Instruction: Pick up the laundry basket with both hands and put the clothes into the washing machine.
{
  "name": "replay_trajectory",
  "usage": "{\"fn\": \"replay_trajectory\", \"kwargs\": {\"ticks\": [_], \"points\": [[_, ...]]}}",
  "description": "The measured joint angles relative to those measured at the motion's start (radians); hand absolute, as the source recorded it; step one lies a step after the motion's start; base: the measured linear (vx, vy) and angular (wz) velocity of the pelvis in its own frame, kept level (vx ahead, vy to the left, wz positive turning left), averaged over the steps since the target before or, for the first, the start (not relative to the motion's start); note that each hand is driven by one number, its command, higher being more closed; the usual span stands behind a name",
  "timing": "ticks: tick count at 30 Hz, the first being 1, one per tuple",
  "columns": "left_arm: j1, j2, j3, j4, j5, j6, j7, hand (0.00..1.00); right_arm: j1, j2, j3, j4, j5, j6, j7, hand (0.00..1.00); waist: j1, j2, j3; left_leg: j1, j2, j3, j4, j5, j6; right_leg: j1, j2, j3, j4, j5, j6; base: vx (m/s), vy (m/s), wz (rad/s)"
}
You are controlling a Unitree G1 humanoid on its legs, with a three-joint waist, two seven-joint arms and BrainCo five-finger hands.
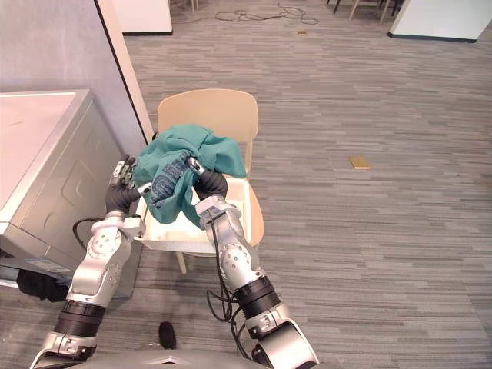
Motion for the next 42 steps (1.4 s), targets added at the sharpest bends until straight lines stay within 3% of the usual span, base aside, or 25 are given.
{"fn": "replay_trajectory", "kwargs": {"ticks": [7,14,15,22,32,33,39,42], "points": [[-0.022,0.021,-0.09,0.065,0.004,0.018,-0.03,0.0,0.052,-0.011,0.017,0.0,0.02,0.0,0.001,1.0,-0.018,0.022,-0.046,-0.002,0.003,0.0,-0.001,-0.002,-0.001,0.005,0.007,0.002,-0.029,0.005,-0.001,0.01,0.0,-0.02],[-0.121,0.096,-0.239,0.164,-0.095,0.033,-0.085,0.0,0.066,-0.089,0.042,0.0,0.04,0.004,0.001,1.0,-0.03,0.021,-0.059,-0.01,0.005,-0.01,0.0,-0.001,-0.002,0.029,0.014,0.0,-0.077,0.04,-0.004,0.0,-0.001,0.0],[-0.135,0.106,-0.262,0.17,-0.11,0.036,-0.096,1.0,0.066,-0.095,0.043,0.0,0.043,0.005,0.001,1.0,-0.035,0.021,-0.059,-0.009,0.006,-0.012,0.0,-0.001,-0.002,0.034,0.015,-0.002,-0.081,0.041,-0.004,0.0,0.0,0.0],[-0.181,0.166,-0.352,0.184,-0.213,0.042,-0.136,1.0,0.066,-0.146,0.068,0.0,0.079,0.016,0.029,1.0,-0.048,0.021,-0.067,-0.006,0.009,-0.012,0.0,0.0,-0.002,0.04,0.019,-0.002,-0.091,0.046,-0.004,0.0,0.0,0.0],[-0.189,0.173,-0.365,0.204,-0.225,0.047,-0.129,1.0,0.066,-0.161,0.081,0.001,0.079,0.015,0.033,1.0,-0.052,0.008,-0.075,-0.003,0.009,-0.012,0.0,0.002,-0.002,0.045,0.02,0.0,-0.101,0.053,-0.005,0.0,0.0,0.0],[-0.189,0.173,-0.365,0.204,-0.226,0.047,-0.127,1.0,0.066,-0.161,0.081,0.001,0.079,0.015,0.034,0.0,-0.052,0.005,-0.077,-0.004,0.009,-0.012,0.0,0.002,-0.002,0.045,0.02,0.0,-0.103,0.055,-0.005,0.0,0.0,0.0],[-0.133,0.117,-0.294,0.204,-0.301,0.047,-0.093,1.0,0.084,-0.162,0.082,0.002,0.074,0.021,0.048,0.0,-0.048,-0.008,-0.085,-0.005,0.009,-0.01,0.0,0.0,-0.004,0.045,0.021,0.003,-0.108,0.059,-0.004,0.0,0.0,0.0],[-0.064,0.087,-0.233,0.204,-0.335,0.047,-0.084,1.0,0.148,-0.194,0.081,-0.017,0.057,0.058,0.084,0.0,-0.045,-0.014,-0.086,-0.005,0.009,-0.01,0.0,0.0,-0.005,0.045,0.022,0.003,-0.109,0.059,-0.003,0.0,0.0,0.0]]}}
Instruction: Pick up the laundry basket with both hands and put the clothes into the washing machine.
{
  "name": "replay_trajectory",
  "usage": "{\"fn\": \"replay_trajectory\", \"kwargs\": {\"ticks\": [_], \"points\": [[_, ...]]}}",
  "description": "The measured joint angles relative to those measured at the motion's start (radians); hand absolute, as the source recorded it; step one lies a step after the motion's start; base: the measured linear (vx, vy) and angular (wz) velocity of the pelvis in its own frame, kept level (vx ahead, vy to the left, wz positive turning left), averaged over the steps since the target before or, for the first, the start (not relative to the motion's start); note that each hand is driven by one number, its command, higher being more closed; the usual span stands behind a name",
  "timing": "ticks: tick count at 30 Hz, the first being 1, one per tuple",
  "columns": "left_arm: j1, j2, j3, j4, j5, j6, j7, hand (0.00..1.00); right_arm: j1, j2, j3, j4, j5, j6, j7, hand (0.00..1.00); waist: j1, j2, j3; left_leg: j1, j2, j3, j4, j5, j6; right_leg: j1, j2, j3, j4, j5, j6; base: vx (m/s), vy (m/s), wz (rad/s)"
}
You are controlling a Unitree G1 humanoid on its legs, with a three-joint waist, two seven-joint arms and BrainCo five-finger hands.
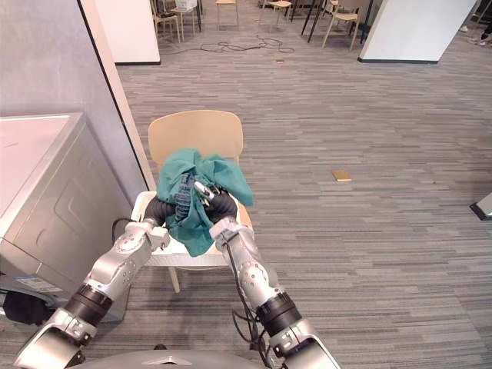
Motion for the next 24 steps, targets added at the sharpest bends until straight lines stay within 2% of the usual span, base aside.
{"fn": "replay_trajectory", "kwargs": {"ticks": [2,5,12,16,21,23,24], "points": [[0.038,-0.017,0.066,-0.003,-0.017,0.0,0.0,1.0,0.059,-0.011,-0.007,-0.029,-0.001,0.03,0.015,0.0,0.002,-0.004,-0.001,-0.001,0.0,0.001,0.0,0.0,0.0,-0.001,0.001,-0.001,0.0,-0.004,0.005,0.0,0.0,0.0],[0.076,-0.037,0.209,-0.017,-0.047,-0.003,0.006,1.0,0.171,-0.016,-0.084,-0.064,-0.034,0.068,0.026,0.0,0.005,-0.007,0.0,-0.001,-0.001,0.001,0.0,0.0,0.001,-0.001,0.001,0.0,0.001,-0.006,0.008,0.0,0.0,0.0],[0.219,-0.046,0.504,-0.118,-0.055,-0.037,0.035,1.0,0.326,-0.015,-0.394,-0.131,-0.101,0.074,0.036,0.0,0.005,-0.009,-0.001,-0.001,0.0,0.001,0.0,-0.004,0.003,-0.001,0.001,-0.005,0.0,-0.006,0.008,0.0,0.0,0.0],[0.313,-0.078,0.602,-0.167,-0.055,-0.048,0.044,1.0,0.397,0.023,-0.525,-0.147,-0.12,0.077,0.047,0.0,0.007,-0.01,-0.002,-0.003,-0.001,-0.001,0.0,-0.004,0.002,0.001,0.001,-0.01,-0.005,-0.006,0.008,0.0,0.0,0.01],[0.479,-0.179,0.707,-0.171,-0.055,-0.054,0.041,1.0,0.49,0.104,-0.709,-0.146,-0.163,0.077,0.045,0.0,0.01,-0.01,-0.008,0.005,-0.002,-0.004,0.0,-0.007,-0.002,0.016,-0.001,-0.019,-0.01,-0.01,0.01,0.0,0.0,0.03],[0.529,-0.21,0.723,-0.123,-0.055,-0.054,0.026,1.0,0.525,0.126,-0.759,-0.131,-0.185,0.078,0.05,0.0,0.017,-0.009,-0.007,0.017,-0.002,-0.003,0.0,-0.009,-0.002,0.025,-0.002,-0.02,-0.002,-0.017,0.01,0.0,0.001,0.02],[0.558,-0.234,0.733,-0.047,-0.049,-0.053,0.018,1.0,0.557,0.133,-0.794,-0.098,-0.22,0.08,0.063,0.0,0.024,-0.006,-0.011,0.035,-0.002,-0.001,-0.001,-0.015,-0.002,0.032,-0.004,-0.022,0.019,-0.033,0.011,0.01,0.008,0.04]]}}
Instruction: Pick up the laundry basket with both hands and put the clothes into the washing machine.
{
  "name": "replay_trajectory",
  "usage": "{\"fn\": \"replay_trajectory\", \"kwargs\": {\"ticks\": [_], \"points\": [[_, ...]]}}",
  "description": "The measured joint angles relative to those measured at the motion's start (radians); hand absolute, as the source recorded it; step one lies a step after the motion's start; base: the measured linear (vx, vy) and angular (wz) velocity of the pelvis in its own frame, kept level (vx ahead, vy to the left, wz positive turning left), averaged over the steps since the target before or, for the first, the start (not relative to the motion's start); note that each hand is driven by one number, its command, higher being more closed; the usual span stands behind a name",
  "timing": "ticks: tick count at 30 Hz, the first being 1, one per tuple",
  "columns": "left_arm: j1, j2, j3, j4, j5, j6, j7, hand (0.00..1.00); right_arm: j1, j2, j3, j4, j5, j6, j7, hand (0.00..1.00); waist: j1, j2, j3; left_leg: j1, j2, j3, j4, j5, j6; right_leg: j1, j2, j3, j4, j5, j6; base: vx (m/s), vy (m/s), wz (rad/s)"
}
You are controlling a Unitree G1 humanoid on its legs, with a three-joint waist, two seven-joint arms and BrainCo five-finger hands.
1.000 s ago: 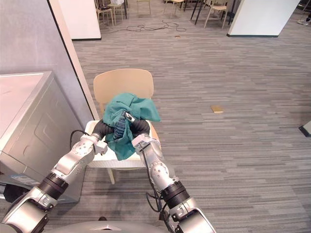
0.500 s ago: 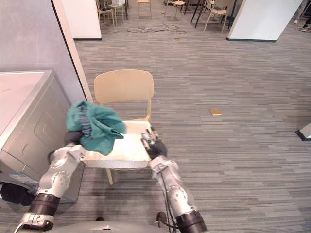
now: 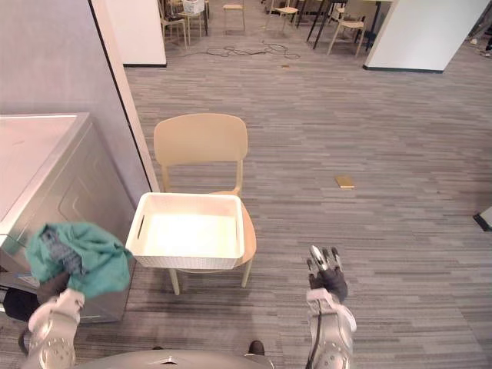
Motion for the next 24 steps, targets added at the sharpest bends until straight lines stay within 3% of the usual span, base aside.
{"fn": "replay_trajectory", "kwargs": {"ticks": [2,4,7,9,12,15,18,22,24], "points": [[0.023,-0.017,0.005,0.088,0.043,0.002,-0.008,1.0,0.014,-0.001,-0.034,0.071,-0.085,0.001,0.001,0.0,0.003,0.003,-0.006,0.012,0.0,0.001,0.0,-0.007,0.006,0.001,-0.004,-0.001,0.026,-0.019,0.002,0.0,0.011,0.06],[0.021,-0.022,0.009,0.295,0.12,0.014,-0.038,1.0,0.01,-0.015,-0.072,0.275,-0.27,-0.001,-0.004,0.0,0.009,0.007,-0.008,0.021,-0.001,-0.002,0.0,-0.013,0.006,0.012,-0.009,-0.008,0.048,-0.038,0.003,-0.04,0.012,0.12],[0.007,-0.023,0.03,0.537,0.202,0.025,-0.062,1.0,-0.004,-0.03,-0.098,0.514,-0.406,0.018,0.003,0.0,0.009,0.004,-0.019,0.019,-0.002,-0.006,0.0,-0.014,0.007,0.014,-0.011,-0.016,0.048,-0.045,0.002,-0.02,0.011,0.09],[-0.024,-0.02,0.084,0.719,0.251,0.031,-0.071,1.0,-0.042,-0.03,-0.205,0.783,-0.512,0.038,0.017,0.0,0.006,0.004,-0.019,0.003,-0.006,-0.032,0.0,-0.014,0.007,0.009,-0.012,-0.026,0.046,-0.05,0.0,-0.03,0.007,0.18],[-0.053,0.008,0.151,0.818,0.261,0.037,-0.084,1.0,-0.065,-0.033,-0.398,1.013,-0.545,0.062,0.018,0.0,0.006,0.006,-0.016,-0.015,-0.016,-0.062,0.0,-0.014,0.006,0.001,-0.015,-0.034,0.044,-0.051,-0.001,-0.02,0.015,0.27],[-0.06,0.018,0.22,0.878,0.264,0.05,-0.084,1.0,-0.083,-0.034,-0.513,1.1,-0.562,0.075,0.016,0.0,-0.006,0.009,0.001,-0.015,-0.021,-0.087,0.0,-0.014,0.007,0.02,-0.014,-0.033,0.026,-0.051,-0.002,-0.03,0.01,0.03],[-0.068,0.018,0.255,0.9,0.286,0.056,-0.085,1.0,-0.095,-0.033,-0.541,1.109,-0.565,0.079,0.018,0.0,-0.016,0.011,0.016,-0.02,-0.02,-0.107,0.0,-0.014,0.006,0.031,-0.013,-0.053,0.011,-0.051,-0.005,-0.04,0.001,0.11],[-0.086,0.018,0.26,0.897,0.31,0.057,-0.091,1.0,-0.166,-0.032,-0.525,1.108,-0.58,0.078,0.021,0.0,-0.015,0.025,0.055,-0.039,-0.011,-0.145,0.0,-0.016,0.003,0.03,0.005,-0.058,0.007,-0.045,-0.019,-0.09,-0.017,0.15],[-0.087,0.018,0.247,0.877,0.311,0.057,-0.099,1.0,-0.21,-0.032,-0.438,1.1,-0.645,0.078,0.031,0.0,-0.011,0.033,0.091,-0.053,-0.001,-0.167,0.0,-0.016,-0.001,0.024,0.017,-0.075,0.015,-0.043,-0.027,-0.12,-0.043,0.28]]}}
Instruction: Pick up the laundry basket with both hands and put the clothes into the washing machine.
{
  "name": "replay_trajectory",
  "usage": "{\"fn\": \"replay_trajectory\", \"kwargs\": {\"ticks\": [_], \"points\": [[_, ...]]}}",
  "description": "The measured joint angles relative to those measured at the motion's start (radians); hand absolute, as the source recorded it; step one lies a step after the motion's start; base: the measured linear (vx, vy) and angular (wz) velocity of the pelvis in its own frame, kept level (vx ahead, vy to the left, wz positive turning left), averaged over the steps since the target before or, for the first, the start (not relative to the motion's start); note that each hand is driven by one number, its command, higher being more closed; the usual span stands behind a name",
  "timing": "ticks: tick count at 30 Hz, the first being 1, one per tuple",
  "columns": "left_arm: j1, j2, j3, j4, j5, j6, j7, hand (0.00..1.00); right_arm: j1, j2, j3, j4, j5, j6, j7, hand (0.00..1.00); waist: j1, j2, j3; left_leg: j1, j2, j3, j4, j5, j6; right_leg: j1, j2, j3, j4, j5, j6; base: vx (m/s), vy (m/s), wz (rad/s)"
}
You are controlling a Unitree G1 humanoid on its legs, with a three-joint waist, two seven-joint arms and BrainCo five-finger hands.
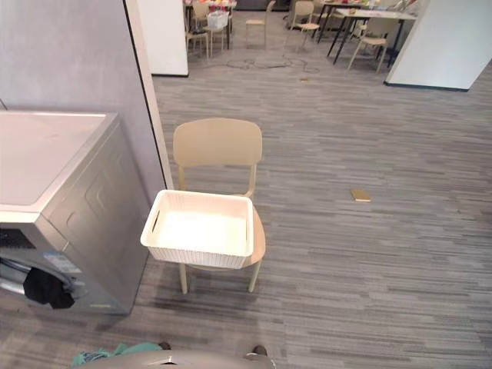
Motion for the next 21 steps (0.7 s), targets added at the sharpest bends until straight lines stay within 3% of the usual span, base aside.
{"fn": "replay_trajectory", "kwargs": {"ticks": [1,2,3,4,5,6,8,10,13,16,17,18,20,21], "points": [[0.0,0.0,-0.015,-0.017,0.0,-0.001,-0.005,1.0,-0.021,-0.001,0.05,-0.005,-0.029,-0.002,0.008,0.0,0.011,-0.01,0.028,-0.013,0.004,-0.007,0.0,-0.008,-0.018,-0.014,0.006,-0.009,0.01,-0.004,-0.008,-0.14,-0.054,0.28],[-0.004,-0.012,-0.042,-0.038,0.0,-0.003,-0.006,1.0,-0.052,-0.005,0.119,-0.023,-0.066,-0.002,0.011,0.0,0.034,0.022,0.042,-0.054,0.032,-0.025,0.002,-0.026,-0.049,-0.066,0.02,-0.014,0.103,-0.004,-0.028,-0.24,-0.155,0.7],[-0.016,-0.013,-0.055,-0.057,0.0,-0.006,-0.007,1.0,-0.053,-0.019,0.18,-0.061,-0.081,-0.006,0.011,0.0,0.037,0.037,0.058,-0.104,0.041,-0.044,0.002,-0.028,-0.06,-0.129,0.021,-0.047,0.292,-0.089,-0.032,-0.19,-0.193,0.89],[-0.02,-0.012,-0.061,-0.069,0.0,-0.008,-0.006,1.0,-0.051,-0.026,0.211,-0.081,-0.085,-0.007,0.011,0.0,0.044,0.036,0.064,-0.119,0.037,-0.058,0.001,-0.037,-0.095,-0.143,0.015,-0.074,0.335,-0.15,-0.04,-0.25,-0.245,1.33],[-0.04,-0.012,-0.083,-0.088,0.0,-0.009,-0.003,1.0,-0.049,-0.038,0.255,-0.101,-0.104,-0.013,0.008,0.0,0.053,0.035,0.104,-0.136,0.03,-0.062,0.003,-0.091,-0.148,-0.156,-0.017,-0.112,0.376,-0.2,-0.054,-0.25,-0.103,1.39],[-0.074,-0.011,-0.091,-0.092,-0.001,-0.006,-0.003,1.0,-0.054,-0.045,0.283,-0.122,-0.117,-0.024,0.005,0.0,0.058,-0.007,0.135,-0.168,-0.017,-0.048,0.064,-0.028,-0.046,-0.18,-0.099,-0.154,0.428,-0.225,-0.069,-0.27,-0.049,1.37],[-0.088,-0.04,-0.09,-0.092,-0.005,-0.008,0.0,1.0,-0.057,-0.059,0.308,-0.166,-0.129,-0.026,0.004,0.0,0.055,-0.028,0.148,-0.211,-0.097,-0.007,0.228,-0.031,0.017,-0.179,-0.189,-0.219,0.418,-0.223,-0.072,-0.22,-0.052,1.21],[-0.083,-0.035,-0.095,-0.093,-0.004,-0.011,0.011,1.0,-0.076,-0.058,0.338,-0.165,-0.151,-0.022,-0.009,0.0,0.063,-0.022,0.148,-0.198,-0.063,0.031,0.335,-0.065,0.031,-0.162,-0.199,-0.271,0.364,-0.178,-0.08,-0.2,-0.055,0.76],[-0.08,-0.043,-0.086,-0.09,-0.017,-0.024,0.031,1.0,-0.108,-0.04,0.338,-0.166,-0.155,-0.024,-0.035,0.0,0.071,-0.011,0.148,-0.117,0.097,-0.002,0.483,-0.156,0.021,-0.16,-0.184,-0.325,0.334,-0.134,-0.057,-0.23,0.061,0.59],[-0.077,-0.035,-0.068,-0.068,-0.032,-0.031,0.037,1.0,-0.109,-0.054,0.336,-0.153,-0.155,-0.023,-0.035,0.0,0.065,0.008,0.14,-0.021,0.204,-0.036,0.428,-0.15,0.024,-0.167,-0.176,-0.326,0.326,-0.115,-0.026,-0.11,0.217,0.58],[-0.077,-0.036,-0.067,-0.052,-0.032,-0.033,0.038,1.0,-0.107,-0.067,0.322,-0.144,-0.155,-0.023,-0.034,0.0,0.054,0.035,0.135,0.02,0.232,-0.037,0.361,-0.111,0.034,-0.169,-0.177,-0.327,0.33,-0.104,-0.008,-0.07,0.267,0.56],[-0.078,-0.036,-0.066,-0.047,-0.032,-0.033,0.038,1.0,-0.108,-0.073,0.309,-0.136,-0.155,-0.022,-0.034,0.0,0.046,0.044,0.131,0.036,0.228,-0.042,0.321,-0.124,0.017,-0.171,-0.188,-0.327,0.332,-0.095,0.006,-0.12,0.374,0.77],[-0.086,-0.027,-0.072,-0.047,-0.031,-0.032,0.035,1.0,-0.114,-0.072,0.265,-0.084,-0.155,-0.023,-0.031,0.0,0.024,0.035,0.127,0.037,0.179,-0.022,0.244,-0.229,-0.042,-0.161,-0.223,-0.325,0.29,-0.037,0.036,-0.16,0.408,0.89],[-0.092,-0.02,-0.075,-0.046,-0.031,-0.032,0.035,1.0,-0.119,-0.07,0.25,-0.071,-0.155,-0.023,-0.029,0.0,0.022,0.033,0.128,0.038,0.168,-0.018,0.227,-0.242,-0.097,-0.15,-0.228,-0.324,0.268,-0.006,0.044,-0.15,0.382,0.77]]}}
